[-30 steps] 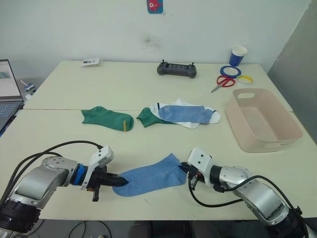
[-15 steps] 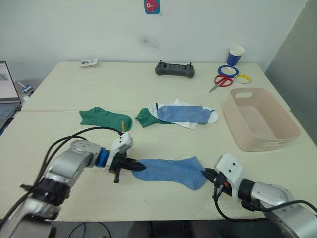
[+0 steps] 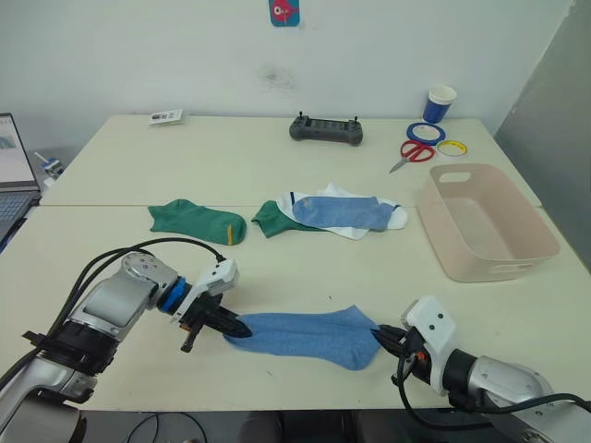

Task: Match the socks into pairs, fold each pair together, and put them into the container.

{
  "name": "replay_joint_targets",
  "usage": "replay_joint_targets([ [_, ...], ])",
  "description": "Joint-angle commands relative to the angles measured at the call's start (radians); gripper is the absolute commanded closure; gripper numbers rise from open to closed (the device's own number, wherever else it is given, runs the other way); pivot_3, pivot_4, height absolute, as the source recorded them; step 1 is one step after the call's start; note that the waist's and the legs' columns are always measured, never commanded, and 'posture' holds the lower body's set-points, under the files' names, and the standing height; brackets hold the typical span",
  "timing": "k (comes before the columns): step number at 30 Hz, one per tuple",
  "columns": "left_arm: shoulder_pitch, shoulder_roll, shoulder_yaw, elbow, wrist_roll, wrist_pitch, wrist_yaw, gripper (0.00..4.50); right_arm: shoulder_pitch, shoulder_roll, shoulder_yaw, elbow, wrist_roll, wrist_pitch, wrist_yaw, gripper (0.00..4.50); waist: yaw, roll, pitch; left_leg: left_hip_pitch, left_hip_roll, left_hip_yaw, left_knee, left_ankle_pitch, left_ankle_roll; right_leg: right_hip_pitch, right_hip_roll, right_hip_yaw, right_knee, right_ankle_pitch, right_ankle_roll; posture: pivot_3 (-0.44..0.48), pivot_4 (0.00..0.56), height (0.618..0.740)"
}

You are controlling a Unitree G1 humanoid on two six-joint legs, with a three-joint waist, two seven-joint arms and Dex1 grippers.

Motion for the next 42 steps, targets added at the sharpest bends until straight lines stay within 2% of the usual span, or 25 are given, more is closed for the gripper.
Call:
replay_joint_targets([
  [1, -0.002, -0.018, -0.004, 0.015, 0.029, -0.005, 0.027, 4.5, -0.011, -0.017, 0.035, -0.017, -0.044, -0.004, -0.04, 4.47, 0.0, 0.0, 0.0, 0.0, 0.0, 0.0, 0.0, 0.0, 0.0, 0.0, 0.0, 0.0, 0.0, 0.0, 0.0, 0.0, 0.15, 0.74],
  [4, 0.005, -0.026, -0.019, 0.032, 0.067, -0.054, 0.036, 4.5, -0.023, -0.026, 0.072, 0.002, -0.083, -0.027, -0.059, 4.47, 0.002, 0.001, -0.001, 0.0, 0.0, 0.0, 0.0, 0.0, 0.0, 0.0, 0.0, 0.0, 0.0, 0.0, 0.0, 0.0, 0.15, 0.74],
  [13, 0.078, -0.003, 0.016, -0.09, 0.03, 0.003, 0.049, 4.5, 0.028, -0.011, 0.082, -0.053, -0.075, -0.017, -0.069, 4.47, 0.002, 0.004, -0.003, 0.003, -0.001, 0.002, 0.0, 0.0, 0.0, 0.002, -0.001, 0.002, 0.0, 0.0, 0.0, 0.0, 0.15, 0.74],
  [19, 0.084, -0.002, 0.012, -0.081, 0.055, -0.015, 0.065, 4.5, 0.031, 0.001, 0.081, -0.043, -0.072, -0.004, -0.078, 4.47, 0.001, 0.004, -0.003, 0.004, 0.0, 0.002, 0.0, 0.0, 0.0, 0.003, -0.001, 0.002, 0.0, 0.0, 0.0, 0.0, 0.15, 0.74],
  [22, 0.082, -0.003, 0.011, -0.089, 0.036, 0.032, 0.06, 4.5, 0.015, 0.03, 0.071, -0.036, -0.06, 0.005, -0.084, 4.47, 0.0, 0.004, -0.003, 0.004, 0.0, 0.002, 0.0, 0.0, 0.0, 0.003, 0.0, 0.002, 0.0, 0.0, 0.0, 0.0, 0.15, 0.74],
  [27, 0.07, -0.021, 0.018, -0.071, 0.048, 0.038, 0.092, 3.3, -0.009, 0.047, 0.059, -0.017, -0.053, 0.024, -0.087, 4.5, 0.004, 0.005, -0.004, 0.005, -0.001, 0.003, 0.0, 0.0, 0.0, 0.003, -0.001, 0.003, 0.0, 0.0, 0.0, 0.0, 0.15, 0.74],
  [30, 0.072, -0.026, 0.037, -0.066, 0.041, 0.026, 0.101, 2.56, -0.005, 0.044, 0.037, -0.018, -0.046, 0.029, -0.077, 3.8, 0.006, 0.006, -0.005, 0.007, -0.001, 0.002, 0.0, 0.0, 0.0, 0.005, -0.001, 0.002, 0.0, 0.0, 0.0, 0.0, 0.15, 0.74],
  [40, 0.087, 0.035, 0.112, -0.04, 0.029, -0.001, 0.111, 0.0, 0.016, 0.013, -0.061, -0.022, -0.027, 0.015, -0.028, 0.4, 0.001, 0.008, -0.006, 0.009, -0.001, 0.001, 0.0, 0.002, 0.003, 0.009, 0.0, 0.003, 0.0, 0.0, -0.001, 0.0, 0.15, 0.74],
  [41, 0.092, 0.043, 0.123, -0.038, 0.027, -0.007, 0.115, 0.0, 0.015, 0.008, -0.07, -0.023, -0.024, 0.007, -0.02, 0.04, 0.001, 0.008, -0.006, 0.009, 0.0, 0.001, -0.001, 0.002, 0.003, 0.008, 0.0, 0.003, 0.0, 0.001, 0.0, 0.0, 0.15, 0.74],
  [42, 0.097, 0.049, 0.134, -0.036, 0.025, -0.012, 0.118, 0.0, 0.013, 0.005, -0.079, -0.021, -0.022, -0.001, -0.012, 0.04, 0.001, 0.008, -0.005, 0.009, 0.0, 0.001, -0.001, 0.002, 0.003, 0.008, 0.0, 0.003, 0.0, 0.001, 0.001, 0.0, 0.15, 0.74],
])
